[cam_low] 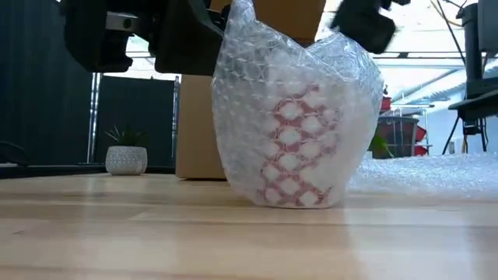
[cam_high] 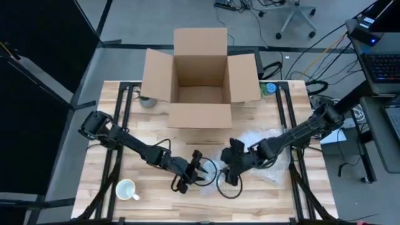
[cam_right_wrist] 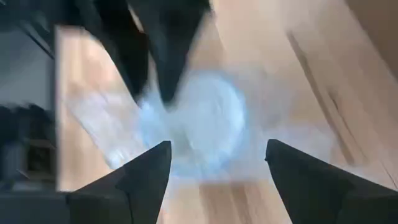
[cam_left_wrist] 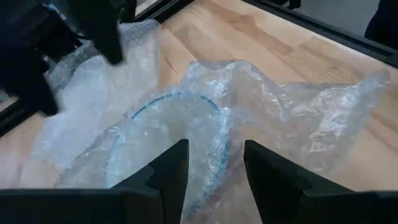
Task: Wrap mug
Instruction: Wrap the red mug with bubble wrap
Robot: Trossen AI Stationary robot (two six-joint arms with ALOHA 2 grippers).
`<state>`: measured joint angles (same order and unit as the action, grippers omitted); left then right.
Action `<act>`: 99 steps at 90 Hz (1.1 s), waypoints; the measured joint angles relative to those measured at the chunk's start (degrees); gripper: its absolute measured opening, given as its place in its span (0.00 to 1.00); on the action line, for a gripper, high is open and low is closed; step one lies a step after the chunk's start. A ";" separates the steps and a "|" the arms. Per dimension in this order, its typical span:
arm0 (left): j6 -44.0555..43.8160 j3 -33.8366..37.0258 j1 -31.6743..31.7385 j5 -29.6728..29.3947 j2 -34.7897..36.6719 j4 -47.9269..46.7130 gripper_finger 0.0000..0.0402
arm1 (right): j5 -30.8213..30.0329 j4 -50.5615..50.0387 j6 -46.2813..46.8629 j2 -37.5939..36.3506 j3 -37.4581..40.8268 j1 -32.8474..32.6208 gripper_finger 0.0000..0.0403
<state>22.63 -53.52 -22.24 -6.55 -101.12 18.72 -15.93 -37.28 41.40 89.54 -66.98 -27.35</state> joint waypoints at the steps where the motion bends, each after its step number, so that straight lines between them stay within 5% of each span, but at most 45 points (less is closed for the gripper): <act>1: 0.01 0.00 0.00 0.00 0.00 -0.01 0.36 | -0.01 -1.00 0.61 0.11 0.00 -0.34 0.62; 12: 0.15 0.02 -0.06 -0.13 0.00 0.81 0.36 | -3.70 -6.38 5.24 1.37 0.00 -4.87 0.62; 25: 0.28 -0.50 -0.07 -2.56 -0.02 2.52 0.36 | -10.11 -1.37 5.53 5.08 0.33 -7.05 0.62; 44: 0.55 -3.10 -1.11 -11.11 3.51 1.02 0.36 | -9.66 1.57 4.26 11.93 0.31 -6.51 0.62; 74: -11.78 -2.97 -3.41 -12.39 6.91 -13.84 0.36 | -9.40 5.40 0.96 14.70 0.37 -4.92 0.62; 99: -19.25 -0.57 -3.02 -12.80 4.43 -13.73 0.36 | -9.26 6.96 -2.71 13.31 0.35 -3.00 0.62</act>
<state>3.38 -54.08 -25.26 -19.35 -96.69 4.99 -25.20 -30.32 38.69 102.85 -66.63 -30.35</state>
